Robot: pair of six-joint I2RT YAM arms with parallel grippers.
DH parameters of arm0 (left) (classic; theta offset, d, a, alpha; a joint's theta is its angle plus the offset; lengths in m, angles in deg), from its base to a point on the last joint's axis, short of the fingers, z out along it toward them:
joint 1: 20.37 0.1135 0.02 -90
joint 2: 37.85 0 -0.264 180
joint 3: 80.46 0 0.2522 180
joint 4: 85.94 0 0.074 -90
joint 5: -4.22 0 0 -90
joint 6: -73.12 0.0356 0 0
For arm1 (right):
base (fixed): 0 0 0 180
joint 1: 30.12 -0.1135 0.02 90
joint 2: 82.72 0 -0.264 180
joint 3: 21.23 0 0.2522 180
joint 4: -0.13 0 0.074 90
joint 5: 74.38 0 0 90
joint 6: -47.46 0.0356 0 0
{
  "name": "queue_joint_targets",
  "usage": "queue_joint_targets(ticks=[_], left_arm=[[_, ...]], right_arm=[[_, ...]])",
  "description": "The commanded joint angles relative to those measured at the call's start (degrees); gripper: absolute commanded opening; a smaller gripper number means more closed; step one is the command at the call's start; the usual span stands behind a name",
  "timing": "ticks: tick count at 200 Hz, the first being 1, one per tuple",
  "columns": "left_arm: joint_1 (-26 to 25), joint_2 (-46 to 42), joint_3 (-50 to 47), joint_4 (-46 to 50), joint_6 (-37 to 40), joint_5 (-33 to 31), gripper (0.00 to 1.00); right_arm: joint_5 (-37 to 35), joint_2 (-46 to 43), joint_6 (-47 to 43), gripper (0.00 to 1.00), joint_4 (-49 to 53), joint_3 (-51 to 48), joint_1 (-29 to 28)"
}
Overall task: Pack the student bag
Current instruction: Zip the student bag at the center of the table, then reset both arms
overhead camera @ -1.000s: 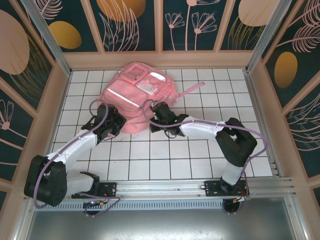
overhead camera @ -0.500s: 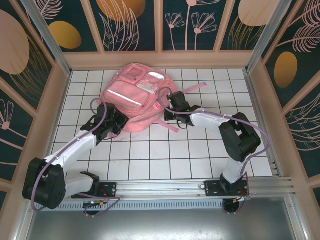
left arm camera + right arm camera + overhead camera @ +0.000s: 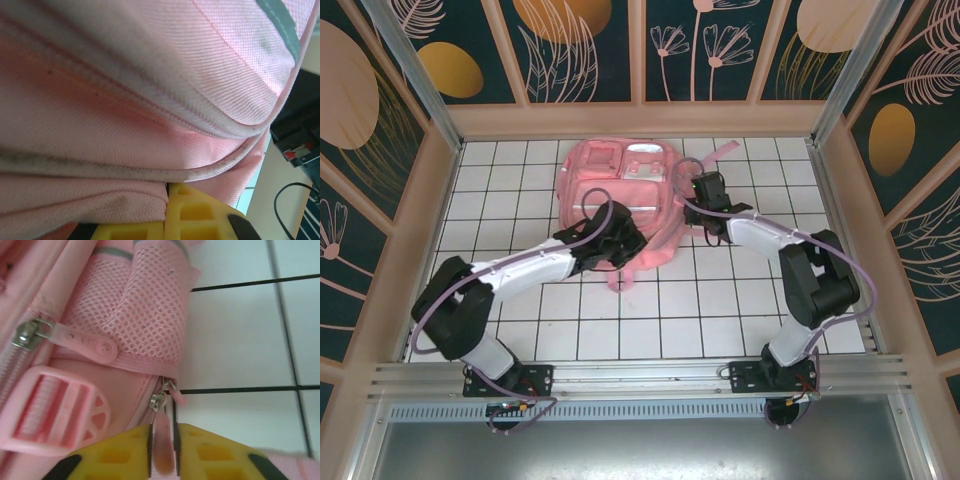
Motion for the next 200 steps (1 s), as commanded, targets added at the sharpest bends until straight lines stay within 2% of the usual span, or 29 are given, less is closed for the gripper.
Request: queue_joint_targets(ticks=[1, 11, 20, 53, 73, 85, 106, 128, 146, 160, 180, 200], left_arm=[[-2.6, 2.0, 6.2, -4.7, 1.8, 4.1, 0.30], [-2.7, 2.2, 7.2, -3.3, 2.6, 3.6, 0.48], [-2.7, 1.4, 7.8, -1.7, 3.7, 2.1, 0.57], [-2.3, -2.7, 11.5, 8.6, 11.0, -7.0, 0.79], [-0.9, -6.2, 13.9, 16.4, 16.3, -14.5, 0.90], [0.9, -8.7, 13.8, 19.8, 18.9, -19.3, 0.96], [6.0, -13.8, 10.4, 21.7, 25.6, -26.0, 0.97], [8.6, -18.3, 6.9, 23.3, 34.5, -41.2, 0.99], [12.2, -21.5, 1.8, 18.8, 42.2, -46.3, 0.98], [14.9, -23.5, -2.2, 13.9, 46.7, -49.3, 0.99], [20.0, -25.7, -8.2, 8.0, 47.5, -53.6, 0.98], [25.5, -26.9, -15.5, -2.5, 49.5, -54.4, 0.98]], right_arm=[[-3.1, -5.9, 0.1, 0.36, 0.6, -1.7, 0.6], [-3.7, -7.8, 0.2, 0.45, 0.9, -2.5, 0.7], [-4.5, -9.8, 0.6, 0.56, 1.2, -3.0, 0.9], [-8.9, -18.3, 1.3, 0.86, 2.1, -6.1, 1.7], [-12.0, -23.7, 0.7, 0.98, 1.3, -8.2, 2.6], [-12.9, -26.5, -0.1, 0.99, -0.5, -10.1, 3.6], [-10.0, -30.5, -1.8, 0.99, -3.9, -13.0, 6.6], [-14.7, -36.5, -0.2, 0.99, -13.2, -19.5, 7.2], [-17.4, -40.7, -0.9, 0.99, -21.8, -25.7, 7.6], [-16.0, -41.5, -6.6, 0.99, -26.8, -30.1, 8.4], [-13.3, -39.3, -10.8, 0.99, -30.1, -33.8, 11.1], [-17.8, -36.4, -10.0, 0.99, -35.0, -37.4, 13.5]])
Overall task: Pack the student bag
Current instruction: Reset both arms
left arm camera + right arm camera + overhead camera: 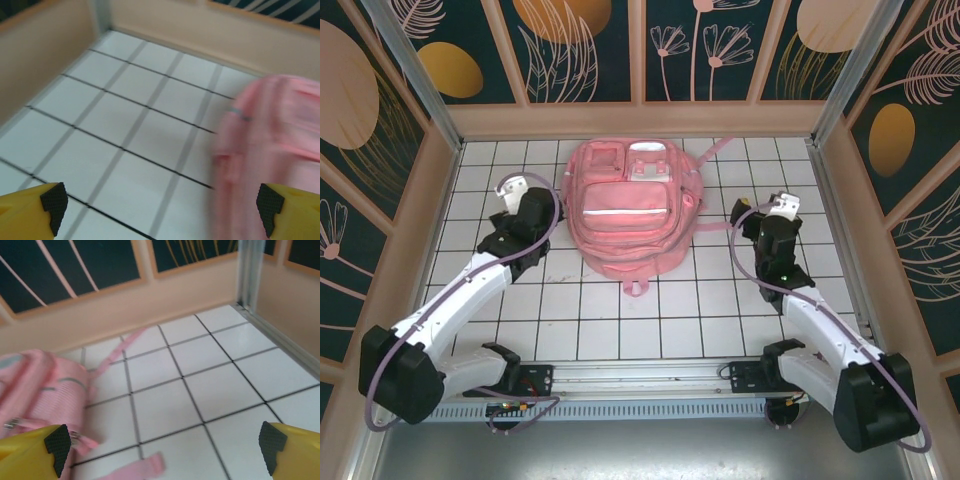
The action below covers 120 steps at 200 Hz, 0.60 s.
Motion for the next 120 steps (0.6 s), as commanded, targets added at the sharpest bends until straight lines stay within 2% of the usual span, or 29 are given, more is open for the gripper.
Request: queue_joint_targets(ticks=[1, 23, 44, 75, 96, 103, 120], left_arm=[[5.4, -1.9, -6.6, -13.6, 6.5, -6.9, 0.98], [10.4, -0.2, -14.9, -27.7, 10.3, -4.7, 0.98], [12.5, 4.2, -19.6, -40.3, 19.0, -2.8, 0.98], [15.7, 10.5, -25.8, -59.7, 20.8, 4.7, 0.99], [16.6, 15.7, -27.1, -67.7, 24.4, 6.8, 0.99], [16.8, 15.7, -26.5, -66.6, 25.7, 8.6, 0.99], [17.6, 16.1, -29.9, -76.0, 30.5, 13.9, 0.99]], right_arm=[[-4.1, 2.8, -3.0, 0.99, -10.5, -4.1, 2.6], [-5.8, 8.1, -2.4, 0.99, -19.3, -7.1, 5.7], [-5.5, 15.6, -3.2, 0.99, -26.1, -6.8, 7.9], [-3.5, 24.8, -9.8, 0.99, -36.8, -5.9, 8.5], [3.8, 28.5, -10.5, 0.99, -42.4, -7.9, 10.4], [5.8, 29.4, -11.2, 0.99, -45.9, -9.2, 10.7], [11.6, 29.0, -10.0, 0.99, -46.8, -10.2, 13.0]])
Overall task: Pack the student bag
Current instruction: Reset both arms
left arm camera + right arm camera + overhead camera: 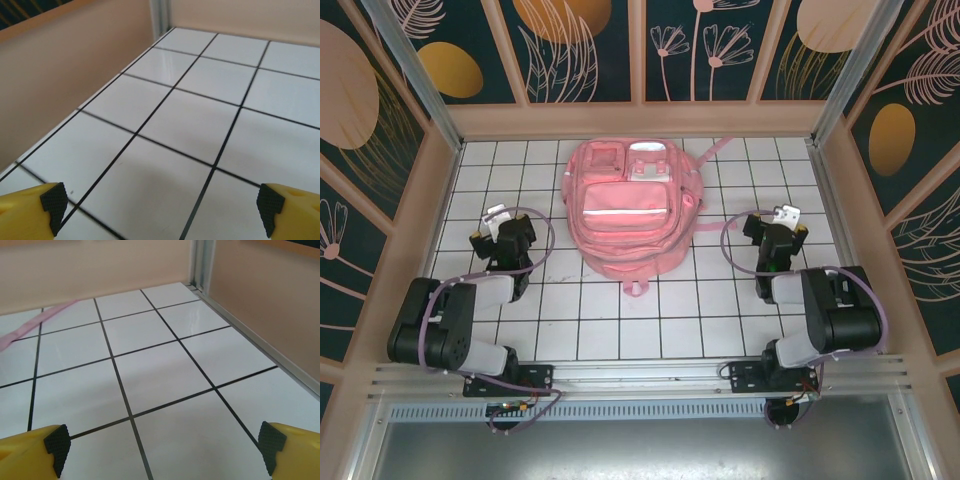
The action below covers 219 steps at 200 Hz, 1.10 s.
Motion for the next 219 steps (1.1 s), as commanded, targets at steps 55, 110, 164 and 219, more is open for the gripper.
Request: queue_joint_targets(ticks=[55, 110, 164, 219], left_arm=[[4.7, 2.0, -6.4, -25.2, 7.5, 18.9, 0.99], [7.0, 4.0, -9.1, -31.0, 7.4, 25.8, 0.99], [7.0, 4.1, -9.3, -31.7, 7.5, 25.6, 0.99], [7.0, 4.1, -9.3, -31.7, 7.5, 25.8, 0.99]], right_arm=[[16.9, 3.0, -0.7, 0.99, -16.3, -4.6, 5.4], [18.1, 3.0, -1.1, 0.99, -15.5, -4.2, 5.4], [18.0, 3.0, -1.2, 0.99, -15.6, -4.3, 5.4], [18.3, 3.0, -1.2, 0.99, -15.6, -4.3, 5.5]])
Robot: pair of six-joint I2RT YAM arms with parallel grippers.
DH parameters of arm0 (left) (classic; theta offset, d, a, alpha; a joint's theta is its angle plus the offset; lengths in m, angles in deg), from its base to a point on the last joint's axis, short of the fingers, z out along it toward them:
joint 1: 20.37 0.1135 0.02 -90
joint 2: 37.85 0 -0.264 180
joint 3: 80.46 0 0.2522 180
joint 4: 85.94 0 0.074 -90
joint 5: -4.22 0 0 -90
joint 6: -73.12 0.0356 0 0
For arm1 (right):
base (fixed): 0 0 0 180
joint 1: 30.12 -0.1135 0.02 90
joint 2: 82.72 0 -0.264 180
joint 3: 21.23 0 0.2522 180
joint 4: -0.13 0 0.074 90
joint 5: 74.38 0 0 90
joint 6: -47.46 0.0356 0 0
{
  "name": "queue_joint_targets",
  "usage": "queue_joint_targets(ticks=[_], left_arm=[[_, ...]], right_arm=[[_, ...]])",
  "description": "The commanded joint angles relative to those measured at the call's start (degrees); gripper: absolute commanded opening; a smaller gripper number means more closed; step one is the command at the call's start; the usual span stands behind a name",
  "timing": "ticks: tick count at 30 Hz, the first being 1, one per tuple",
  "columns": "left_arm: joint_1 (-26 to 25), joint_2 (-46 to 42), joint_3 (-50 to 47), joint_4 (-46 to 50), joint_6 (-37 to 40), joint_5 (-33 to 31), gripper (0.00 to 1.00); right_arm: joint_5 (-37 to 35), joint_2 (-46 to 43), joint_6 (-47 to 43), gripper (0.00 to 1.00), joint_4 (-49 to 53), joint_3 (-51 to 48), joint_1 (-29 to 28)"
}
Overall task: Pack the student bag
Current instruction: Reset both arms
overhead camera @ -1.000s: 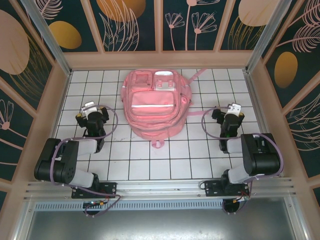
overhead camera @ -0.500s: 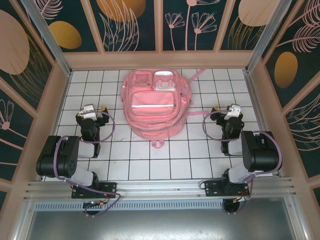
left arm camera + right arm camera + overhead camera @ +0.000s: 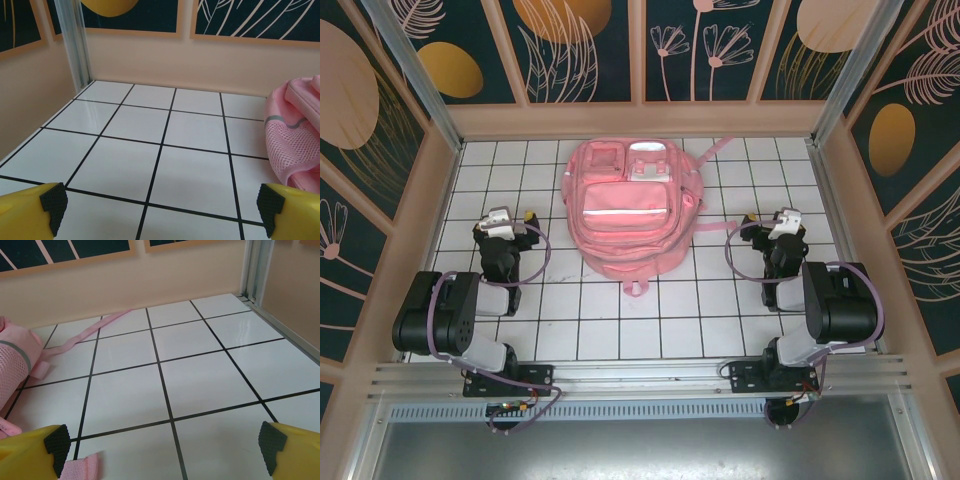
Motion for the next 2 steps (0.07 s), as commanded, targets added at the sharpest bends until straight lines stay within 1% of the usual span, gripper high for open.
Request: queue_joint_targets(ticks=[1, 2], left_arm=[[0.3, 0.1, -0.5, -2.9, 0.7, 0.8, 0.99], [0.3, 0.1, -0.4, -2.9, 0.7, 0.8, 0.99]], right_arm=[[1.7, 0.3, -0.6, 0.99, -3.3, -0.1, 0.4], [4.9, 0.2, -1.2, 0.99, -2.6, 0.3, 0.7]])
